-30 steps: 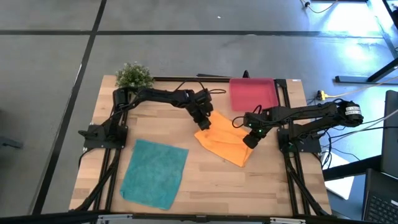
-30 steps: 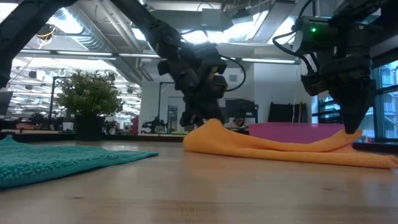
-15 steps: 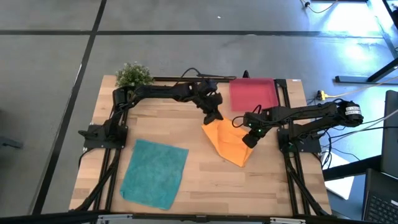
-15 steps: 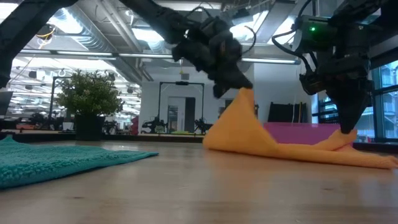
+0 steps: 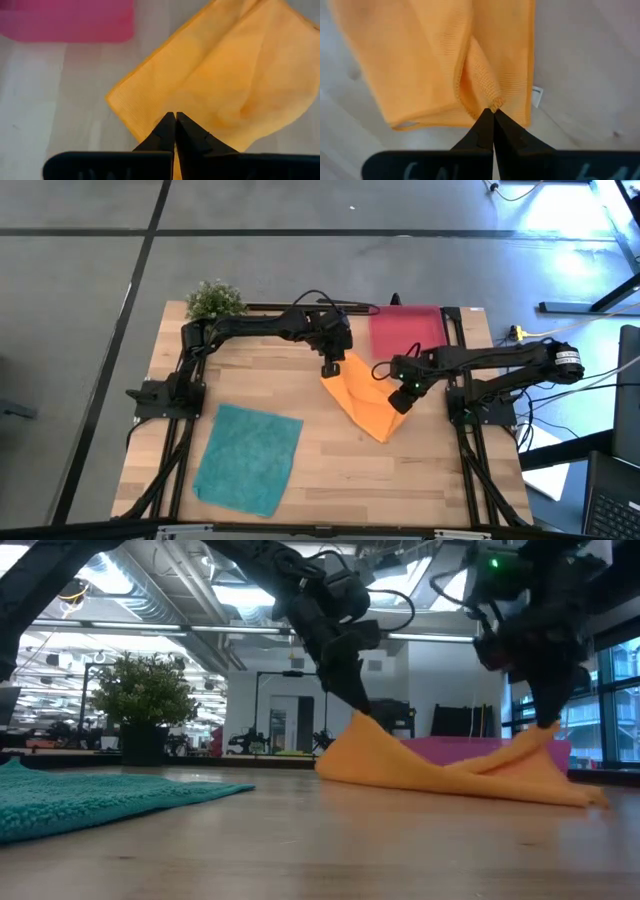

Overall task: Roll microfiber towels into tight, uniform cylinder then place into a basket
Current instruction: Fold the orange microfiber towel

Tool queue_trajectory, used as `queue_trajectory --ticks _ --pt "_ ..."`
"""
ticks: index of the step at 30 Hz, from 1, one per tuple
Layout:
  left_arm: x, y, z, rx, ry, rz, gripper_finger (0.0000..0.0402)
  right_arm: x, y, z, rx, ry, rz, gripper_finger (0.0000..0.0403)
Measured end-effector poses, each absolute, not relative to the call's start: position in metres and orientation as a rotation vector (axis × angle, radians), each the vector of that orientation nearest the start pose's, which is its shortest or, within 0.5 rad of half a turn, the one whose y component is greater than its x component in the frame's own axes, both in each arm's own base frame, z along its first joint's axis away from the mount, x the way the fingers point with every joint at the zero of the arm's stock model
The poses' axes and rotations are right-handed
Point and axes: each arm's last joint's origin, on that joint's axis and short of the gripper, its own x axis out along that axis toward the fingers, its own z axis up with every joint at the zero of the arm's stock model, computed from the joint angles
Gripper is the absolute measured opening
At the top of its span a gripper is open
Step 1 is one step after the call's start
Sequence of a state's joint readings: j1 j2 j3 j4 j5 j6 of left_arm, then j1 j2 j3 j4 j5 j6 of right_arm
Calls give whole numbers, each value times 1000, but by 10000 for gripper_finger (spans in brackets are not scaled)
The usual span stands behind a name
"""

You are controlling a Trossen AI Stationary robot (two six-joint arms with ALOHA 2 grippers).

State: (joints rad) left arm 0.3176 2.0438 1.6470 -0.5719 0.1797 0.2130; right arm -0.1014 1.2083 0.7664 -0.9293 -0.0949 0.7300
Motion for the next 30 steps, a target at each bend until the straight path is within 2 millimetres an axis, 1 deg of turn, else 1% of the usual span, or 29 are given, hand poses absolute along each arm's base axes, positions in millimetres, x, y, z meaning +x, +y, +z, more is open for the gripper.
queue_trajectory --ticks 4,7,12,14,16,21,25,27,30 --pt "423 134 220 -39 946 28 0 194 -18 228 731 1309 -536 2" --pt "423 134 220 -35 945 26 0 193 -18 242 754 1323 -578 2" --pt "424 132 232 19 891 14 0 186 -17 255 811 1375 -681 1" --pt "424 132 236 53 868 5 0 184 -17 256 846 1390 -718 1" --pt "424 132 235 76 876 -8 0 183 -16 256 875 1403 -724 1" --pt "427 130 224 107 904 -36 0 185 -13 256 902 1401 -690 2" --pt "432 131 220 115 881 -33 0 185 -10 256 922 1399 -695 1" --pt "431 131 216 109 903 -36 0 185 -8 252 931 1399 -710 1" --pt "435 132 212 113 889 -32 0 183 -3 242 944 1412 -733 1"
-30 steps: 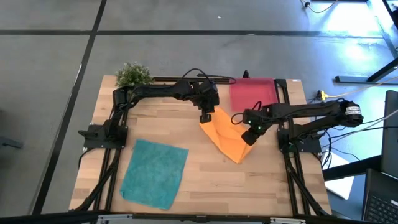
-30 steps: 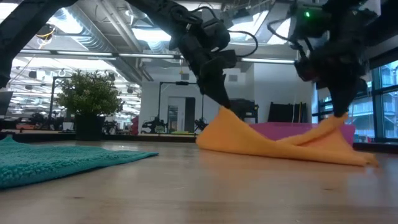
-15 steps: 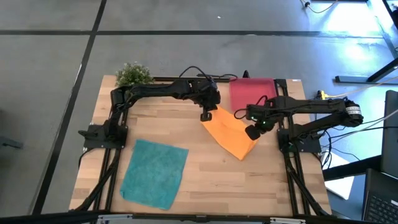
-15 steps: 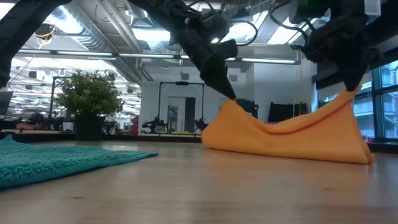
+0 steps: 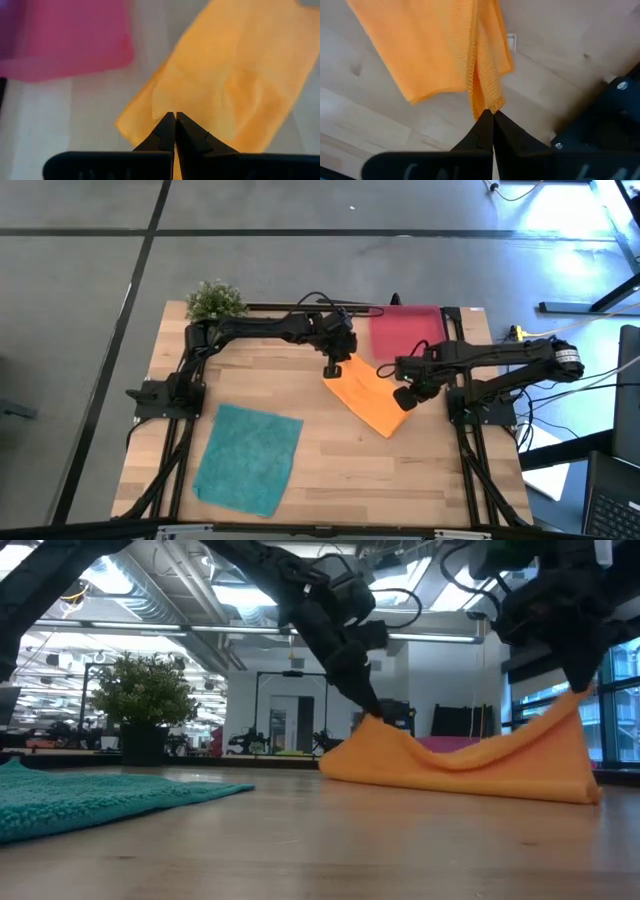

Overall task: Roll microfiber towels into tight, uniform cylinder then place into a basket
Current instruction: Fold the orange microfiber towel

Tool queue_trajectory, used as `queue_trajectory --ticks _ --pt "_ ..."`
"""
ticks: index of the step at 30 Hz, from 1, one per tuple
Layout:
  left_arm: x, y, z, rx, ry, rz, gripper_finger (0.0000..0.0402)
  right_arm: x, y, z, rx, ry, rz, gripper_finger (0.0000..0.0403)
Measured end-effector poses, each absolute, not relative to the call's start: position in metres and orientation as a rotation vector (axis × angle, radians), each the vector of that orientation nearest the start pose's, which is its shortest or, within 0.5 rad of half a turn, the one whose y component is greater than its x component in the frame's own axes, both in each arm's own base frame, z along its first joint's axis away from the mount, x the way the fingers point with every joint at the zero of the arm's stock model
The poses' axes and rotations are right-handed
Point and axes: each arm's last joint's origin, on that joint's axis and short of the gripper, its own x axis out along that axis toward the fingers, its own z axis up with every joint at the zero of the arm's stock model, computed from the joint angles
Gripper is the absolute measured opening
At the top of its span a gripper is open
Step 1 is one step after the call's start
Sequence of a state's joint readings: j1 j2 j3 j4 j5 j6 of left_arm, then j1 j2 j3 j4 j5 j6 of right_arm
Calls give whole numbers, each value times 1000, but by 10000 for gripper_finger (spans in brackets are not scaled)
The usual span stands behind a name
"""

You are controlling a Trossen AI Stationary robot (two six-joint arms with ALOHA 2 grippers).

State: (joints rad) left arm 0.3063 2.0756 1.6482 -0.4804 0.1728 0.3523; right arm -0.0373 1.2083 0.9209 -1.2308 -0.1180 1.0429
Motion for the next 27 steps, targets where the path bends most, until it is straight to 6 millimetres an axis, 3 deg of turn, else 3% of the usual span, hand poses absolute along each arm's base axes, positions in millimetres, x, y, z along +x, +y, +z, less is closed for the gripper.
queue_trajectory --ticks 5,12,20,27 --pt "437 133 206 110 895 -33 0 184 2 224 958 1406 -719 1" --pt "436 134 204 106 910 -29 0 185 2 221 989 1380 -747 10" --pt "435 139 204 185 954 132 0 186 1 221 966 1341 -779 73" --pt "436 140 204 184 945 145 8 187 0 221 995 1310 -817 139"
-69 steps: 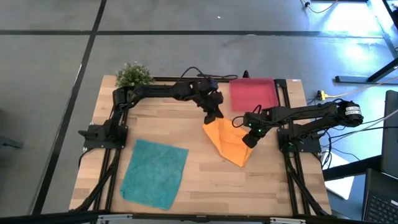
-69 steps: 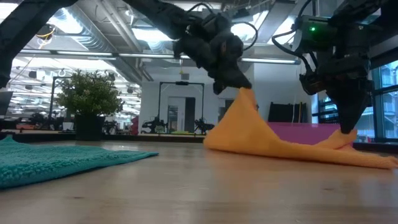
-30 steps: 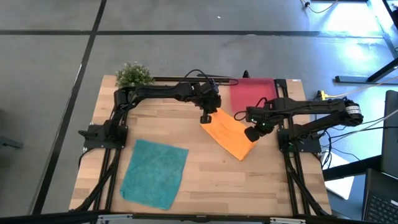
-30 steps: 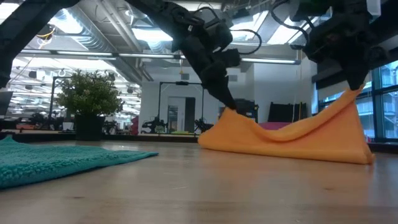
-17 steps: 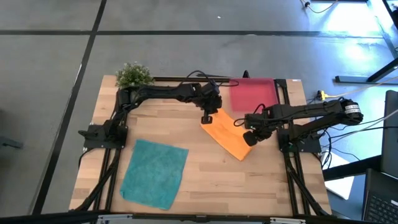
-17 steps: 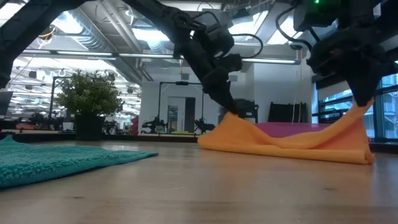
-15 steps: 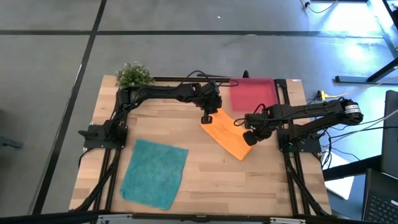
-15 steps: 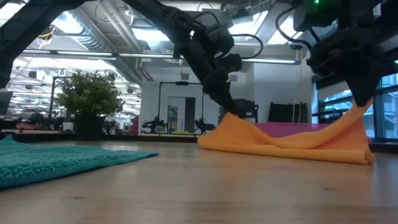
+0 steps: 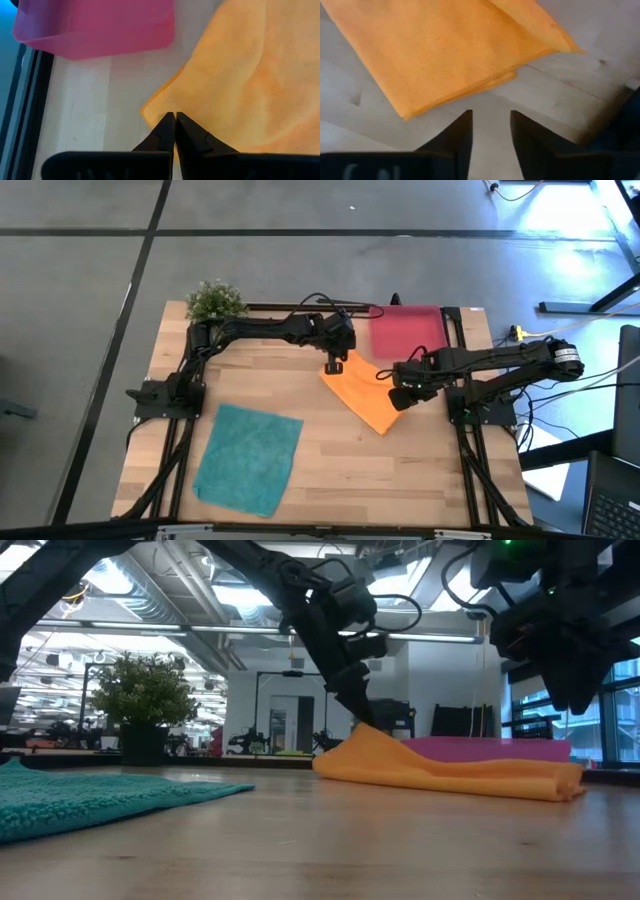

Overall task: Roll microfiber towels into tight, uniform cylinder then place into a basket
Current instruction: Fold the orange microfiber towel

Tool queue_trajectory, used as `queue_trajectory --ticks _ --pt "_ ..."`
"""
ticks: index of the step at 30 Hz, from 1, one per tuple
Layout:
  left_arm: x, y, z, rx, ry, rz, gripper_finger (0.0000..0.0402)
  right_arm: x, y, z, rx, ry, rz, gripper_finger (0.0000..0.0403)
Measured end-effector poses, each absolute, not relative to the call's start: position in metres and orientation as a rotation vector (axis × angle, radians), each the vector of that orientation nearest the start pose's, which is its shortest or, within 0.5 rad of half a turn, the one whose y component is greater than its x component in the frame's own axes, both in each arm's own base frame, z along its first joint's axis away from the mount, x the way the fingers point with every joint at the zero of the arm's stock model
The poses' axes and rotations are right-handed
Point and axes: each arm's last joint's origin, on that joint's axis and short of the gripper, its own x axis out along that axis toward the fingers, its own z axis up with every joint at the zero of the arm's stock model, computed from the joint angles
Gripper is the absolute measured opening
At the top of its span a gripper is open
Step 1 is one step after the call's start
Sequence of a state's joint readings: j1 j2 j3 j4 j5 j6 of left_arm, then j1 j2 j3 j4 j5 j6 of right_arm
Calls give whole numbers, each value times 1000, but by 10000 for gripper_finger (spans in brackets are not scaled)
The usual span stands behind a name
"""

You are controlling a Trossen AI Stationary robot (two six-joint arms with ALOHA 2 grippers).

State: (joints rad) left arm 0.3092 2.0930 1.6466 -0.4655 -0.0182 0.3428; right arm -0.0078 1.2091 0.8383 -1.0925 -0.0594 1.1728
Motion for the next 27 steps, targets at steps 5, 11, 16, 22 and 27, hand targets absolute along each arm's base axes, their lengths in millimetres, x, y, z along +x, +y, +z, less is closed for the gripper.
queue_trajectory --ticks 5,11,16,22,27 --pt "437 141 205 150 933 194 41 190 0 222 1005 1282 -797 179" --pt "434 143 205 129 963 294 64 193 0 222 1012 1261 -783 199" --pt "423 136 203 -61 1032 99 57 200 0 224 1018 1200 -724 200" --pt "417 122 173 -182 1201 -28 52 213 0 207 956 1088 -566 201" --pt "419 109 156 -165 1247 -45 54 212 2 179 1007 1032 -459 201"
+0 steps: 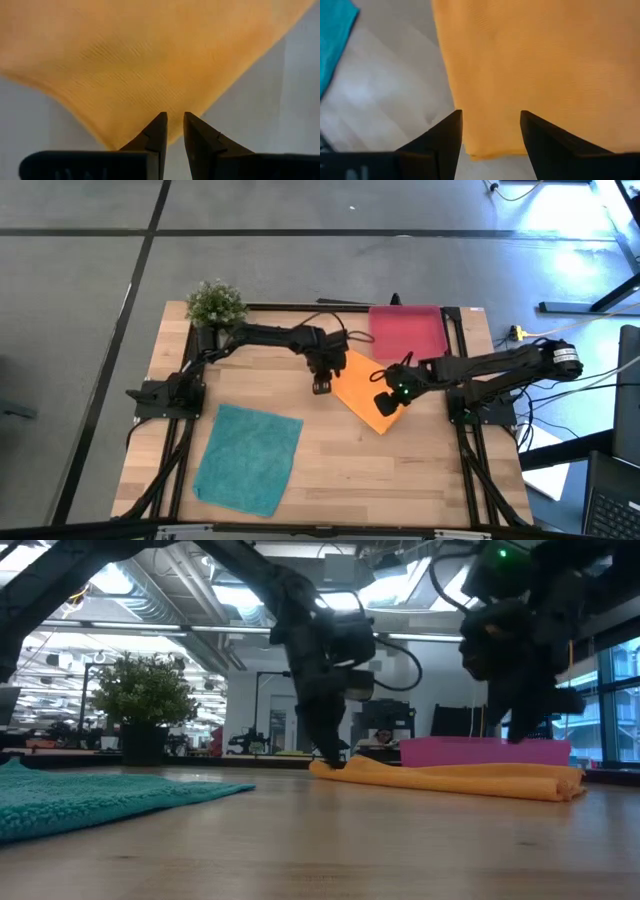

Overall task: Roll microfiber towels into tight, uniform cylinder then place into a basket
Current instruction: Fold the orange microfiber towel

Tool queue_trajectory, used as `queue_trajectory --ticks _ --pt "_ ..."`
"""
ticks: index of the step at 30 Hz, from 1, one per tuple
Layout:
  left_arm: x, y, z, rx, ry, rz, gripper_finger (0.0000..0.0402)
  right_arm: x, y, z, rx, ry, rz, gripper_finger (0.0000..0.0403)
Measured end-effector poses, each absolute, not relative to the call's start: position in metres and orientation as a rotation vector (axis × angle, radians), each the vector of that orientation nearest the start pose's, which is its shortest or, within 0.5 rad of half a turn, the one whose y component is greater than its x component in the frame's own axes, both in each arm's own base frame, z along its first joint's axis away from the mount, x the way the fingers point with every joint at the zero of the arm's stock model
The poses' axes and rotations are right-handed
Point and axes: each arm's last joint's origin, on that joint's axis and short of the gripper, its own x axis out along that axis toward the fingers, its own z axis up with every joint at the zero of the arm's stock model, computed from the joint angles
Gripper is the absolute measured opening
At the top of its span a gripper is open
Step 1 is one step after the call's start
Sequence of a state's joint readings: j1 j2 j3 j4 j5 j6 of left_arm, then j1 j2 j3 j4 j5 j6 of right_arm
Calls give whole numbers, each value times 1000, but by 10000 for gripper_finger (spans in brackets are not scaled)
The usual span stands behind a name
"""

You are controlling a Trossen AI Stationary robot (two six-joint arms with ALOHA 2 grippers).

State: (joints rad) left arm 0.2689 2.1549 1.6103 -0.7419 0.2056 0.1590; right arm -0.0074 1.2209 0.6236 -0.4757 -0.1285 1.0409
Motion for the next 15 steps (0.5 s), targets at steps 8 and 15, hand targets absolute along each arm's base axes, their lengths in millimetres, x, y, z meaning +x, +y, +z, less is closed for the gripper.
queue_trajectory --ticks 8,15 --pt "406 94 143 -218 1380 -41 48 190 5 142 1045 1140 -423 201" --pt "401 66 136 -330 1442 -103 46 180 4 129 960 1173 -409 200"
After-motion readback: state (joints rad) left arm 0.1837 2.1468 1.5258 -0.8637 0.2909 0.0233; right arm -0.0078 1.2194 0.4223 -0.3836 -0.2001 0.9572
